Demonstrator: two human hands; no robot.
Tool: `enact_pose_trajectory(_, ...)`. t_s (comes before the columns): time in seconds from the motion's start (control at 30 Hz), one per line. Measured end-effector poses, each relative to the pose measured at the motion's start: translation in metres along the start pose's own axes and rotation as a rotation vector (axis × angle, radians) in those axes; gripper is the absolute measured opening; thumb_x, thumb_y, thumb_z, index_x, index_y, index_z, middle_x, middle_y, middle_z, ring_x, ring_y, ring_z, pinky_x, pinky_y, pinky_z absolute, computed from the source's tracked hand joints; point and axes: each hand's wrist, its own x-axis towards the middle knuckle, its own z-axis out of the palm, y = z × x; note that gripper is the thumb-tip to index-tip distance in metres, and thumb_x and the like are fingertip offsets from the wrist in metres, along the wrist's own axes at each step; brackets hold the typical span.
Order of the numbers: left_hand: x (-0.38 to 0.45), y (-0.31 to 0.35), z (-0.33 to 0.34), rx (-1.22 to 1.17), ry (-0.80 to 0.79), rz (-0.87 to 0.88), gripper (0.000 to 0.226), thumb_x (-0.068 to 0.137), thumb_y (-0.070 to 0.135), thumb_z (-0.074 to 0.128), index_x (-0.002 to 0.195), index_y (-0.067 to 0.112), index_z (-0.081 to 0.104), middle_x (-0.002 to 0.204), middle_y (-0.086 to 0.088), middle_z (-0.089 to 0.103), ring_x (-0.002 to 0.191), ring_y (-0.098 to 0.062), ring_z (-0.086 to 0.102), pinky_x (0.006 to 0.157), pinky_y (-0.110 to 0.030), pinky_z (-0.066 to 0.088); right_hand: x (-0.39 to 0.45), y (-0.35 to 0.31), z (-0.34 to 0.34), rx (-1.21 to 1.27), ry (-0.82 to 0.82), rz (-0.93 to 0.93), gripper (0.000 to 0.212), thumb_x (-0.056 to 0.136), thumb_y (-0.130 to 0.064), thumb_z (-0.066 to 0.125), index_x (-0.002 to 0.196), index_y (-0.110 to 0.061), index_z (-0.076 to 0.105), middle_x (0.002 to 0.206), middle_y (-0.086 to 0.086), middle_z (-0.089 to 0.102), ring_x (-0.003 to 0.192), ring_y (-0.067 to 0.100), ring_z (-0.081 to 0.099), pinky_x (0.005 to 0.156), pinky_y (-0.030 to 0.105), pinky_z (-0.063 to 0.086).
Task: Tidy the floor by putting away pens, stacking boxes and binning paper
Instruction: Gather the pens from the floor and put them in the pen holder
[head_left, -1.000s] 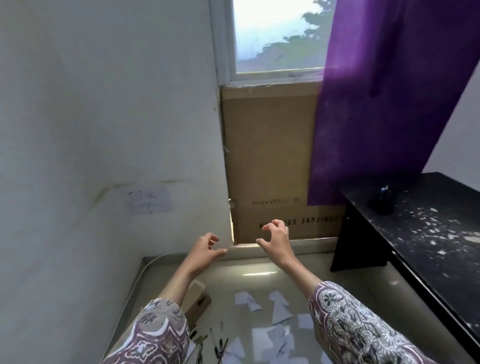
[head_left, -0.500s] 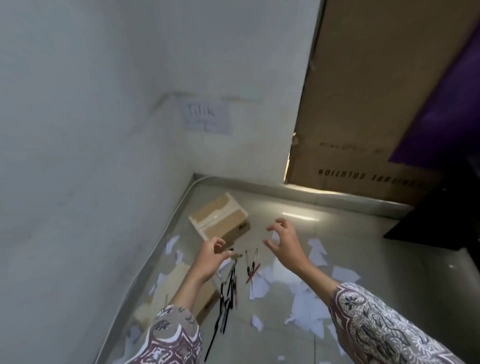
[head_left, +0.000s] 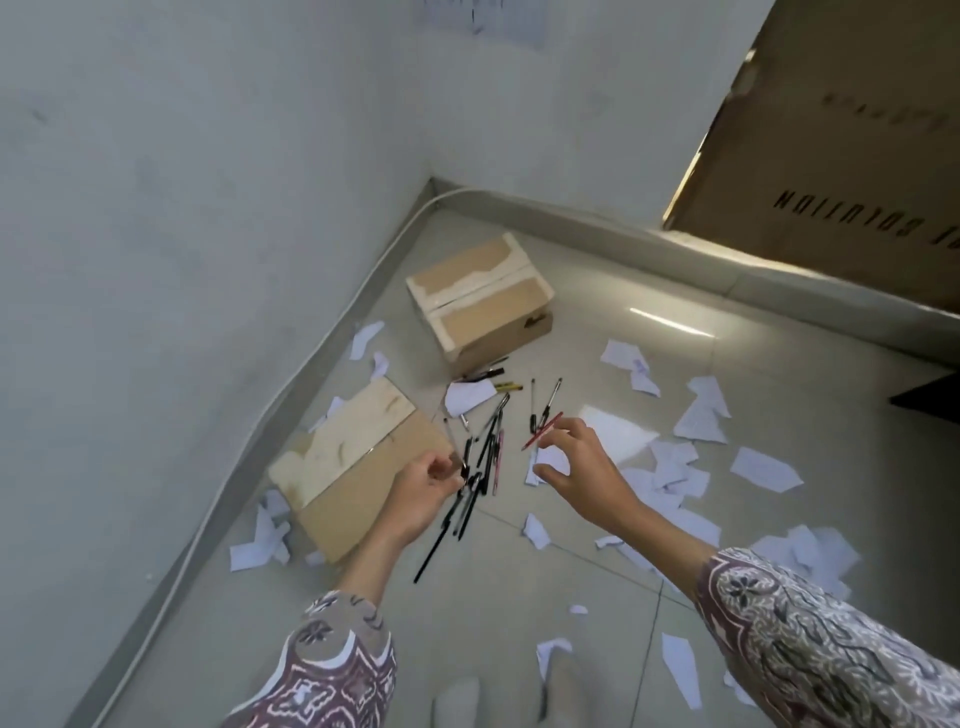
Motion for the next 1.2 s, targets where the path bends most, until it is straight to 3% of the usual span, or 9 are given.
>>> enact_pose_trajectory(0.17,0.046,-0.087,0.045,0.060,-0.058,-0.068,0.022,0.088,0.018,0.060,0.108,0.008,0.057,0.107,-0.006,0.060,0.102,-0.022,0.057,0.093,-0.032,0.045,0.033,0.050,0.077,-0.050,-0.074,-0.036,0.032,0.091,-0.024,0.058,0.120,-0.011,0.054,0.138,0.007,0.039,0.125,0.021,0.040,0.100,0.033,0.040)
enact_pose_trajectory(0.4,0.117,-0.203,0.087,0.288,-0.057,-0.015,0.028,0.089,0.020,0.060,0.112,0.004,0.057,0.110,-0.008,0.059,0.101,-0.022,0.055,0.082,-0.026,0.040,0.089,0.115,0.184,-0.082,-0.109,-0.110,0.031,0.089,-0.022,0.061,0.117,-0.009,0.058,0.133,0.010,0.044,0.117,0.022,0.047,0.095,0.028,0.040)
enact_pose_trajectory(0.53,0.164,-0.253,0.097,0.407,-0.097,0.005,0.030,0.088,0.023,0.061,0.112,0.006,0.055,0.110,-0.009,0.057,0.094,-0.019,0.052,0.079,-0.027,0.042,0.117,0.142,0.232,0.033,-0.067,-0.128,0.026,0.088,-0.021,0.062,0.111,-0.008,0.061,0.124,0.010,0.048,0.099,0.014,0.048,0.083,0.023,0.040)
enact_pose_trajectory(0.67,0.199,-0.300,0.112,0.525,-0.125,0.022,0.031,0.088,0.026,0.061,0.111,0.007,0.054,0.109,-0.009,0.057,0.090,-0.019,0.053,0.074,-0.027,0.044,0.137,0.168,0.272,0.007,-0.060,-0.218,0.025,0.088,-0.022,0.062,0.109,-0.010,0.062,0.121,0.008,0.049,0.097,0.010,0.047,0.081,0.020,0.040)
enact_pose_trajectory(0.83,0.229,-0.354,0.144,0.640,-0.169,0.057,0.028,0.088,0.027,0.061,0.105,0.007,0.053,0.102,-0.008,0.055,0.086,-0.019,0.052,0.070,-0.028,0.042,0.158,0.195,0.306,-0.062,-0.107,-0.349,0.023,0.088,-0.022,0.062,0.107,-0.011,0.062,0.116,0.006,0.051,0.095,0.011,0.049,0.079,0.020,0.044)
enact_pose_trajectory(1.0,0.234,-0.376,0.159,0.805,-0.165,0.092,0.027,0.087,0.036,0.058,0.084,0.016,0.040,0.092,0.000,0.049,0.091,-0.024,0.055,0.072,-0.032,0.040,0.161,0.207,0.308,-0.112,-0.141,-0.431,0.025,0.087,-0.021,0.064,0.109,-0.010,0.064,0.116,0.006,0.053,0.098,0.015,0.054,0.076,0.018,0.045)
enact_pose_trajectory(1.2,0.228,-0.379,0.170,0.854,-0.116,0.128,0.023,0.091,0.028,0.052,0.087,0.014,0.035,0.102,-0.008,0.050,0.098,-0.027,0.054,0.075,-0.033,0.041,0.148,0.218,0.306,-0.127,-0.137,-0.447,0.020,0.086,-0.024,0.064,0.103,-0.013,0.065,0.116,0.006,0.053,0.094,0.012,0.054,0.067,0.003,0.042)
